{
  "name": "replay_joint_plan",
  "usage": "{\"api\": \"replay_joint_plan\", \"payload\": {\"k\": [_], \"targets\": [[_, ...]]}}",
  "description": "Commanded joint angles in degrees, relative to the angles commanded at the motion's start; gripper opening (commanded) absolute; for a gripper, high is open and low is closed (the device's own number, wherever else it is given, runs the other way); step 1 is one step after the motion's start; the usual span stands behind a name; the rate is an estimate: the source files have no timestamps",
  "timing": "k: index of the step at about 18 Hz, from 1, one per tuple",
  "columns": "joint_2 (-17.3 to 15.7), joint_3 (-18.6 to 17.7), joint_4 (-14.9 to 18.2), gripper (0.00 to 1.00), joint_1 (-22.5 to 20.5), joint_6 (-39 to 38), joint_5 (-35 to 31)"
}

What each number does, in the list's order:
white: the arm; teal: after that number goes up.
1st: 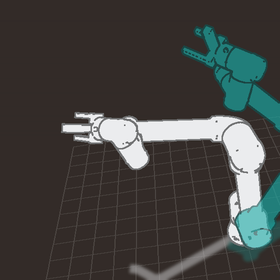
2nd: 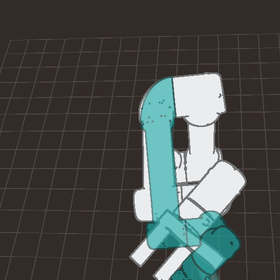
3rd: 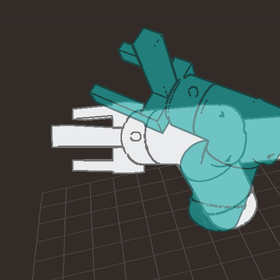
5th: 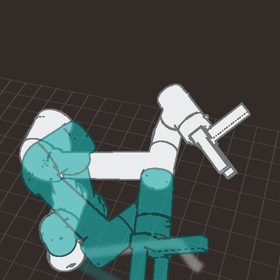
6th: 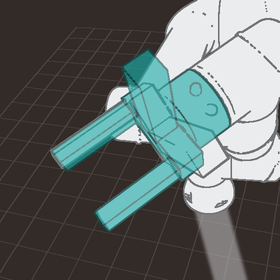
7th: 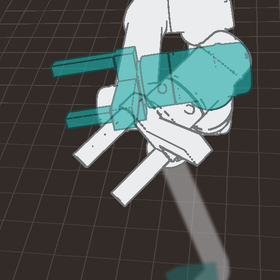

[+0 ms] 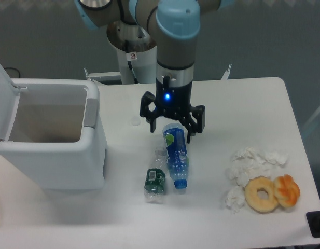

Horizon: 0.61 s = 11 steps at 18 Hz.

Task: Pick up the plastic bottle
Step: 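Move the gripper down past the blue-labeled bottle to the green-labeled bottle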

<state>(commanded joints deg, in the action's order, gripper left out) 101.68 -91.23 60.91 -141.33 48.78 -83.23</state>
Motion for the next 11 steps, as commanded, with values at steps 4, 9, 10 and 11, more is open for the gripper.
{"api": "replay_joint_plan", "payload": {"k": [4,9,10,11], "targets": [[2.9,1.3,-1.9,1.00,1.6,-0.1,-0.3],[7.3,1.4,-3.6,1.00,3.5,-0.2,-0.3],[8.7,1.3,-5.3,1.00,4.0,-0.3,-0.3],[10.1,1.1,-7.1,1.00,4.8,-0.3,-0.3]]}}
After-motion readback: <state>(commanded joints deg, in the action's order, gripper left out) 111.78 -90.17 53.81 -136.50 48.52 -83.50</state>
